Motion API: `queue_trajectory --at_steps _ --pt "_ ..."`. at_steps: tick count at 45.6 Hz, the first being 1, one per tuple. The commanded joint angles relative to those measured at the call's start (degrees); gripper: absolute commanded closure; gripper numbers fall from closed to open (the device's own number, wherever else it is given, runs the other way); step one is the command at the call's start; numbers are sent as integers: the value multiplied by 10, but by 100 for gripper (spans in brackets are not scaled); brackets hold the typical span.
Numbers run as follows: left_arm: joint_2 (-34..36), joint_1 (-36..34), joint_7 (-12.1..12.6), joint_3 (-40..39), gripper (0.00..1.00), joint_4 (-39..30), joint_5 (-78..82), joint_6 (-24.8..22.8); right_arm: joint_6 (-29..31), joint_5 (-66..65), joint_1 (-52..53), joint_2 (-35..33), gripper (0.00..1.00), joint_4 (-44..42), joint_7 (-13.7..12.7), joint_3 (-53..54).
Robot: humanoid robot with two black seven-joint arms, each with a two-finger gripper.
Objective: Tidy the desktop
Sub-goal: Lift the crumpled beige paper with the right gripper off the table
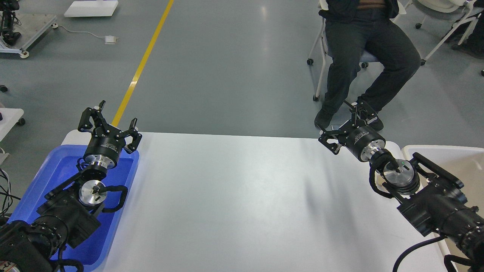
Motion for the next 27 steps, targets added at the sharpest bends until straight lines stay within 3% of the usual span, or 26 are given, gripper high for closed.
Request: queue_trajectory --at_steps 1,27 --pt "0 0 0 0 0 0 0 0 -1 -13 1 4 0 -2 0 0" --pt "0 1 0 0 0 -1 0 -1 2 -49 21 3 0 -8 0 -1"
